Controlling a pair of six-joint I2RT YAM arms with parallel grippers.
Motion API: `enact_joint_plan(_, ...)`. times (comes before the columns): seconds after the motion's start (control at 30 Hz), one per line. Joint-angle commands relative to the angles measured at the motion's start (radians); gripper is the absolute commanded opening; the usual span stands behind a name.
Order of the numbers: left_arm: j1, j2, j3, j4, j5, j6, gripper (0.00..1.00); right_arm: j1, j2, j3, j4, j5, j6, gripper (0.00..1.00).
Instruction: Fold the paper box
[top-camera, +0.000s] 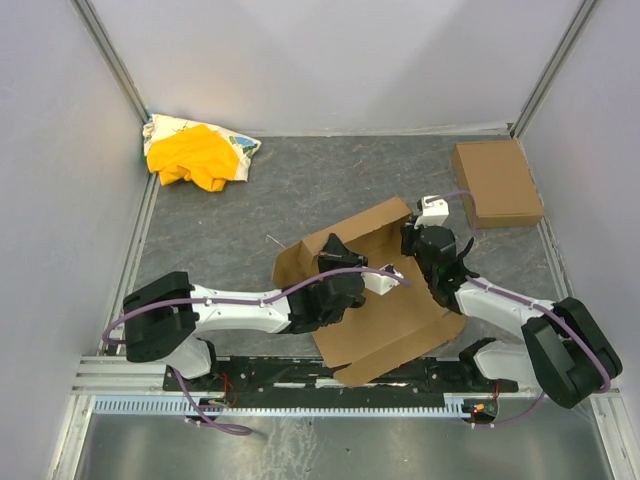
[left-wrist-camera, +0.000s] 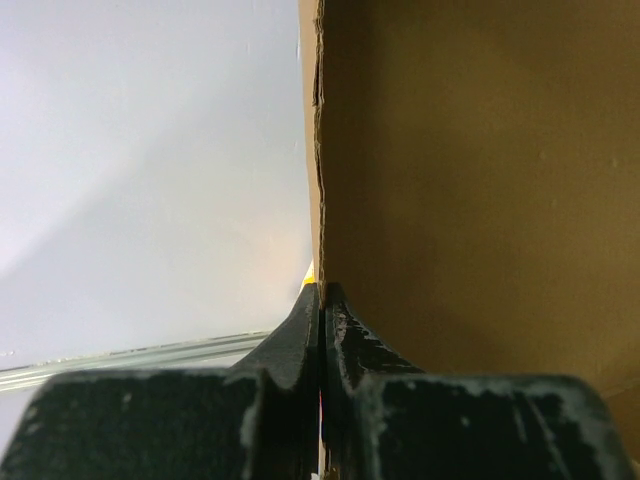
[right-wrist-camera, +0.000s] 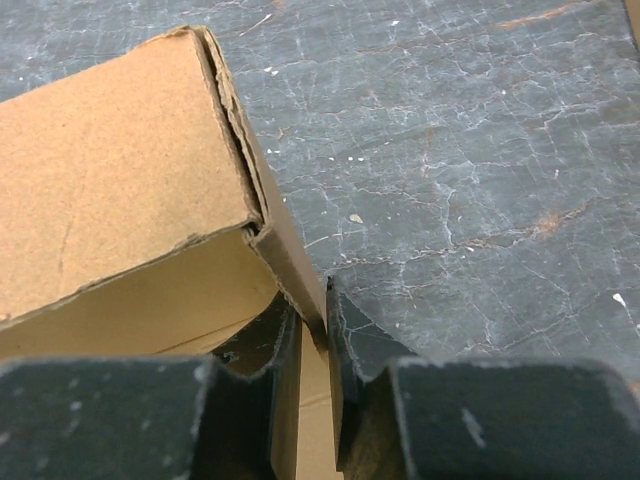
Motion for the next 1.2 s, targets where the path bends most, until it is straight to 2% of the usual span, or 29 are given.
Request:
enact_joint_plan(0.0,-0.010,0.003,0.006,0.051,-0.015,0.044,0.03,0.011,0.021,0.006,-0.079,0.171,0.013,0.20)
enact_joint_plan(0.1,-0.011,0.002,0.001,0.068,-0.015,0.052,0.03,0.029,0.031,0.012,-0.079,0.201,0.008,0.23)
enact_joint_plan(0.17,-0.011,0.000,0.001,0.078,-0.016,0.052,0.04,0.036,0.040,0.019,-0.083,0.201,0.008,0.29)
enact_joint_plan(0.3,-0.011,-0.009,-0.003,0.111,-0.023,0.046,0.13,0.035,0.027,0.003,-0.066,0.156,0.006,0.40)
enact_joint_plan(0.5,-0.011,-0.037,0.001,0.124,-0.041,0.007,0.22,0.036,-0.067,-0.025,-0.065,0.129,-0.011,0.45)
enact_joint_plan(0.67,-0.013,-0.077,0.011,0.119,-0.044,-0.047,0.30,0.035,-0.109,0.005,-0.130,0.077,-0.030,0.47)
enact_joint_plan(0.73,-0.017,-0.097,0.027,0.097,-0.048,-0.086,0.42,0.035,-0.115,0.025,-0.156,0.060,-0.029,0.48)
enact_joint_plan(0.77,-0.019,-0.111,0.037,0.075,-0.047,-0.115,0.44,0.034,-0.115,0.032,-0.169,0.052,-0.029,0.49)
enact_joint_plan(0.93,-0.021,-0.193,0.083,-0.094,0.005,-0.335,0.47,0.031,-0.082,0.071,-0.198,-0.030,-0.057,0.52)
enact_joint_plan(1.17,-0.022,-0.297,0.063,-0.162,0.078,-0.469,0.47,0.022,0.006,0.120,-0.131,-0.095,-0.034,0.52)
